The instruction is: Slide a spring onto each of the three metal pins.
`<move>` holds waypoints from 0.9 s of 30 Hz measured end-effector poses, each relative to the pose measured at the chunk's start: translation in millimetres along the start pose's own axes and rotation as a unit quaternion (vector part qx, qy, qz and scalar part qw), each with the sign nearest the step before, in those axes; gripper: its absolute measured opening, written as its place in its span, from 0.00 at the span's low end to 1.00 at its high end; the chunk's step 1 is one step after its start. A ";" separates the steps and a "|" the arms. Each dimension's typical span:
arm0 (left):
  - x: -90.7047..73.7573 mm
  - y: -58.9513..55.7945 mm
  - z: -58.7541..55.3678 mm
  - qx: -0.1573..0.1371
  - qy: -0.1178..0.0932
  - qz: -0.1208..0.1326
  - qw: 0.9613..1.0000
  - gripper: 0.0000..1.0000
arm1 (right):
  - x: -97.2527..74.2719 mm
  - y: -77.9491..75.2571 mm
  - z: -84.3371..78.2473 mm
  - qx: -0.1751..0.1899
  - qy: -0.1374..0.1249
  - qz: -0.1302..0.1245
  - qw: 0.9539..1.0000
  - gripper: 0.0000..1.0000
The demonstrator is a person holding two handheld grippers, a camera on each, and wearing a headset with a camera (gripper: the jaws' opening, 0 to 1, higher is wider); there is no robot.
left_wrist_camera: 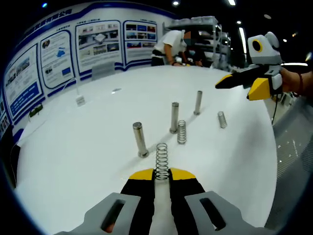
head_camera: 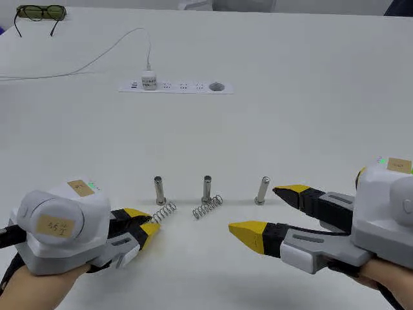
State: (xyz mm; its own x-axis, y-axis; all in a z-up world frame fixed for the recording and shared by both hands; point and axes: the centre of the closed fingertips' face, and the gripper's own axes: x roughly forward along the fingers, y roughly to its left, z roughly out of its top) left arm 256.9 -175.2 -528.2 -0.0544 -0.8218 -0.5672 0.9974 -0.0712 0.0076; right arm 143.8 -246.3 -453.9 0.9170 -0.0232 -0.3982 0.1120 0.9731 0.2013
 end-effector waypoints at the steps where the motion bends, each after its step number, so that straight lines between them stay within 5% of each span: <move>1: -3.2 -1.8 2.6 -0.001 -0.005 -0.001 1.000 0.10 | 0.1 0.7 0.9 0.000 0.000 0.001 1.000 0.61; 13: -26.2 -23.3 44.8 -0.054 -0.084 -0.023 0.995 0.10 | 1.9 11.2 22.2 0.029 -0.030 0.021 0.999 0.57; 19: -39.2 -35.6 69.3 -0.081 -0.131 -0.033 0.988 0.10 | 7.0 21.0 32.2 0.043 -0.041 0.039 0.997 0.52; 27: -51.8 -45.4 86.6 -0.121 -0.178 -0.052 0.975 0.10 | 16.4 37.5 48.5 0.083 -0.064 0.071 0.992 0.42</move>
State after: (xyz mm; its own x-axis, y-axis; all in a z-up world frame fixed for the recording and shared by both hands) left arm 210.4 -178.4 -427.9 -0.1258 -0.9647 -0.2315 0.9652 -0.0650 -0.2535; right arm 181.6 -221.4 -409.4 0.9680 0.0724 -0.2403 0.0296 0.9178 0.3958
